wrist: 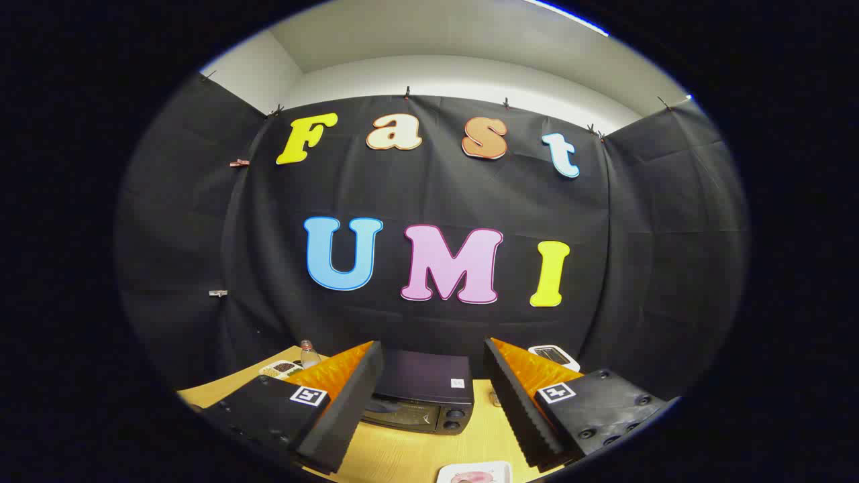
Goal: Open the toaster oven, put the food inside, and close the toaster oven door.
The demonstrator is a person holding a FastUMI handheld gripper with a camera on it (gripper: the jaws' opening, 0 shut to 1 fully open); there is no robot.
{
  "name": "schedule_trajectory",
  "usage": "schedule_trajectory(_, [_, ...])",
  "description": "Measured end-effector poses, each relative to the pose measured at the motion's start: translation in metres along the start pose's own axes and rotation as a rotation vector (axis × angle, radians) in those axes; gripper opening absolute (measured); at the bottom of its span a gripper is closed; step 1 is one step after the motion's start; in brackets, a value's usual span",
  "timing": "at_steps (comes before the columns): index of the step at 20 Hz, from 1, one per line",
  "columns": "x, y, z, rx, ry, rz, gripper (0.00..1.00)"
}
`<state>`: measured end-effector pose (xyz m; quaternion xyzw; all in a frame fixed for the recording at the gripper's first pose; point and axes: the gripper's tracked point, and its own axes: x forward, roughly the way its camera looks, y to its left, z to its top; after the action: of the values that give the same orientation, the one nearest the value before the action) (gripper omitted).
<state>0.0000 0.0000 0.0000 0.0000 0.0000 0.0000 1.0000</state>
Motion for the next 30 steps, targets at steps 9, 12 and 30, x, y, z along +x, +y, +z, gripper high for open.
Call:
schedule_trajectory(9, [-0.001,-0.015,-0.002,0.036,0.018,-0.014,0.98])
schedule_trajectory(12, [-0.001,-0.022,0.000,0.032,0.013,-0.025,0.97])
schedule_trajectory(30, [0.034,0.016,-0.025,-0.011,0.060,0.017,0.98])
